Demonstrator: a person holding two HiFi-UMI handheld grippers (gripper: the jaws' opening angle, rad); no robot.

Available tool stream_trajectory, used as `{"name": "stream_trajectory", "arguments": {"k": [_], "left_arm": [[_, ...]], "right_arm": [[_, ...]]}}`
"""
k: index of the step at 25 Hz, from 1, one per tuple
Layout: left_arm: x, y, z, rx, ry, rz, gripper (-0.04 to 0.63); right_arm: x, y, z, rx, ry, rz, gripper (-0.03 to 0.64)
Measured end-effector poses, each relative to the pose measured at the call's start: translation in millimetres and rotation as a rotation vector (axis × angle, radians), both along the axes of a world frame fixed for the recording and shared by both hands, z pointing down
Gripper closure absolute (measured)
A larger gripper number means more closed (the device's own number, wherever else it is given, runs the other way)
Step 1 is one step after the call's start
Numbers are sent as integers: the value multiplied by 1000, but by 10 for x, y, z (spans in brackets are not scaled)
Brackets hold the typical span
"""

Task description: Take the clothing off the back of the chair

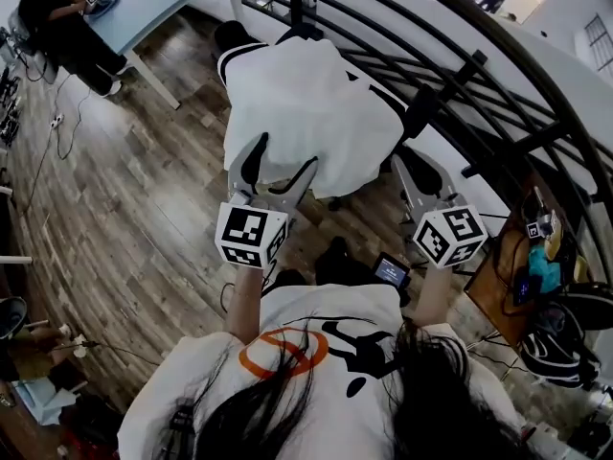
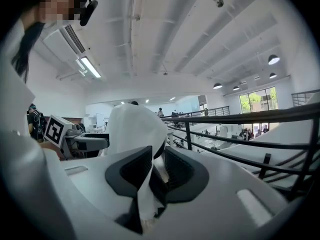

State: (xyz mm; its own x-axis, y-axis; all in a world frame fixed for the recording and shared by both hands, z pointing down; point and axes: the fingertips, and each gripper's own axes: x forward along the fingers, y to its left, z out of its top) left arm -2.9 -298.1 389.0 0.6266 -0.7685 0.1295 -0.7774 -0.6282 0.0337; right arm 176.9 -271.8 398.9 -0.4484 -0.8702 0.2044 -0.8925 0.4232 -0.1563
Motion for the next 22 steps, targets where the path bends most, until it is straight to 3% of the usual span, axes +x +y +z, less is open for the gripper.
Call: {"name": "stream_trajectory", "arguments": {"k": [6,11,15,22], "left_arm": [[101,-164,32,-24,-18,-70,222],[31,-250,40,-34,-33,-188,256],[-48,-301,8,-50,-32,-286,270],[-46,-379,-30,-60,-1,-348,416]], "right_arm": [[223,-315,63,-17,-35,-170,426],[425,-629,145,-18,-59,-249,379],[394,-880,195,-31,-53,-373,328],[-54,-1183,341,-35,26,-736,171]]}}
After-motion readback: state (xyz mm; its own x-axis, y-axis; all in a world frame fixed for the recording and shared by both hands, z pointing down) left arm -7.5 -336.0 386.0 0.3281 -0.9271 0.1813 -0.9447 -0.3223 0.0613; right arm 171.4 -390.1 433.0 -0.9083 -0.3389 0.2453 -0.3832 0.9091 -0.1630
